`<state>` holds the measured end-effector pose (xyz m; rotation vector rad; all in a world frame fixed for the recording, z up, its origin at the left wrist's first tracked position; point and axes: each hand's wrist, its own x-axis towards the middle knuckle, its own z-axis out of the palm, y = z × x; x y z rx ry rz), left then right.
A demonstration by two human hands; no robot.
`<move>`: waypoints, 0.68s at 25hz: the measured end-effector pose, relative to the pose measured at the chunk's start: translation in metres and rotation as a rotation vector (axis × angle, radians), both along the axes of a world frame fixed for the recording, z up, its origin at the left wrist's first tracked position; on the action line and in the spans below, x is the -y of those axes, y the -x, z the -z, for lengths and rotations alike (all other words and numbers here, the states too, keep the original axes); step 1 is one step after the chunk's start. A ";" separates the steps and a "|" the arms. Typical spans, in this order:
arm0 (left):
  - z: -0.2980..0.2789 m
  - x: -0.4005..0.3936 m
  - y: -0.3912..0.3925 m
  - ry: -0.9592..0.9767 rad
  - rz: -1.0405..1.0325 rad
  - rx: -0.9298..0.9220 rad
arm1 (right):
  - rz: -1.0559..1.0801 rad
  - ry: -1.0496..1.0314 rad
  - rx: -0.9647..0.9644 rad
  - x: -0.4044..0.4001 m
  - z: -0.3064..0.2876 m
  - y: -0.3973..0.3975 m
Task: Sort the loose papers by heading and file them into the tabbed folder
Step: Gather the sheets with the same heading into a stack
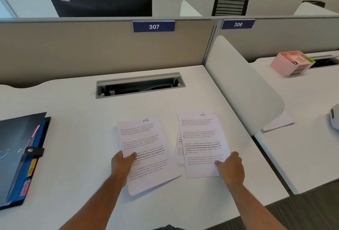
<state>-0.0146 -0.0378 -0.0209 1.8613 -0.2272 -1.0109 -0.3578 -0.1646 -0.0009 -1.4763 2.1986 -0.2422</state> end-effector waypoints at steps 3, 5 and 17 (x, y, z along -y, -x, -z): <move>0.002 -0.001 -0.001 -0.004 0.009 -0.006 | 0.050 0.120 0.086 -0.002 -0.003 0.006; 0.002 -0.001 -0.002 0.000 0.012 -0.012 | 0.102 0.164 0.195 0.000 -0.007 0.011; 0.000 0.000 -0.001 -0.019 0.013 0.026 | 0.076 -0.019 0.783 -0.013 -0.012 -0.027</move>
